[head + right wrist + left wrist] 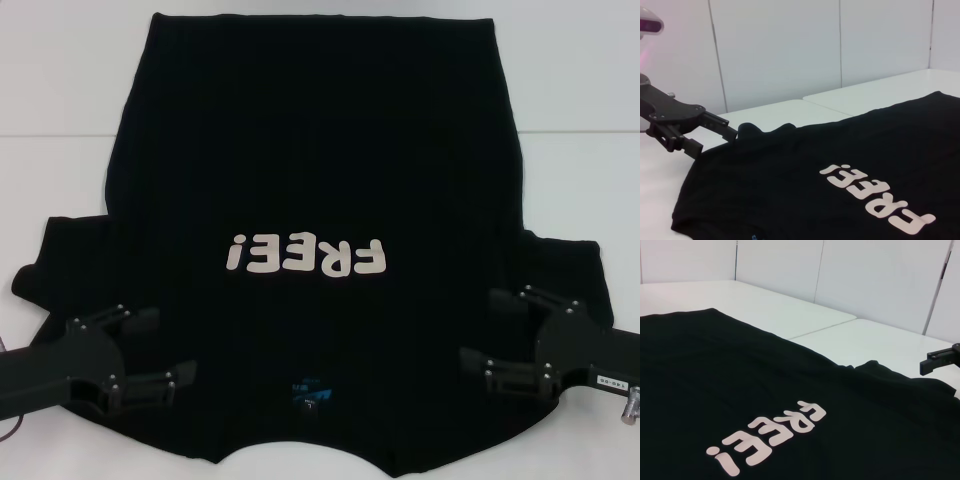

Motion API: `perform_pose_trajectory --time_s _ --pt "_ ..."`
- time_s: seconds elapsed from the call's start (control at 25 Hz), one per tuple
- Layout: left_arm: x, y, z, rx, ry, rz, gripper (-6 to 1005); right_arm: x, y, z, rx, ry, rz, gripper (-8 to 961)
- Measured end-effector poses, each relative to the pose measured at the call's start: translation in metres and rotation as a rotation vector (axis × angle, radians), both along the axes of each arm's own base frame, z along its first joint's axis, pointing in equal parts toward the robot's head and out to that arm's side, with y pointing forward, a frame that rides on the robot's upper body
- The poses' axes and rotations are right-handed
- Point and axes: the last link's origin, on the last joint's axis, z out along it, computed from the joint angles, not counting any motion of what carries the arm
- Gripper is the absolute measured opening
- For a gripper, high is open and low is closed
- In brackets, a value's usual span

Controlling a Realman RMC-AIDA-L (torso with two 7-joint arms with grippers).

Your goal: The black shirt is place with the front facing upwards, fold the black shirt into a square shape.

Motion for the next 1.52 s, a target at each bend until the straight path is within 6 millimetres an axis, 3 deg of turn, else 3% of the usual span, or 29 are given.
perform_pose_trajectory --time_s 0.32,0.44,0.76,0.88,1.0,1.16,1.52 --pt "0.000 0.002 0.001 0.003 0.004 -0.002 920 -0.004 0.004 -0.001 -0.003 0.003 0.012 941" --pt "0.000 0.006 0.006 0.011 -0.047 0.075 919 -0.006 0.005 -0.001 -0.004 0.005 0.013 942" --pt "-0.004 0.033 0.055 -0.067 -0.377 0.599 919 -0.007 0.008 -0.001 -0.001 0.005 0.010 942" --pt "-0.020 0.039 0.074 -0.062 -0.481 0.879 920 -0.008 0.009 -0.001 -0.001 0.005 0.012 941" --pt "-0.035 0.040 0.082 -0.021 -0.547 1.028 920 -0.009 0.010 -0.002 -0.006 0.007 0.013 941" --pt "-0.050 0.040 0.082 0.034 -0.568 1.118 909 -0.010 0.010 -0.003 -0.010 0.010 0.016 941" --pt "-0.065 0.042 0.066 0.080 -0.558 1.195 876 -0.010 0.009 -0.003 -0.010 0.016 0.016 942"
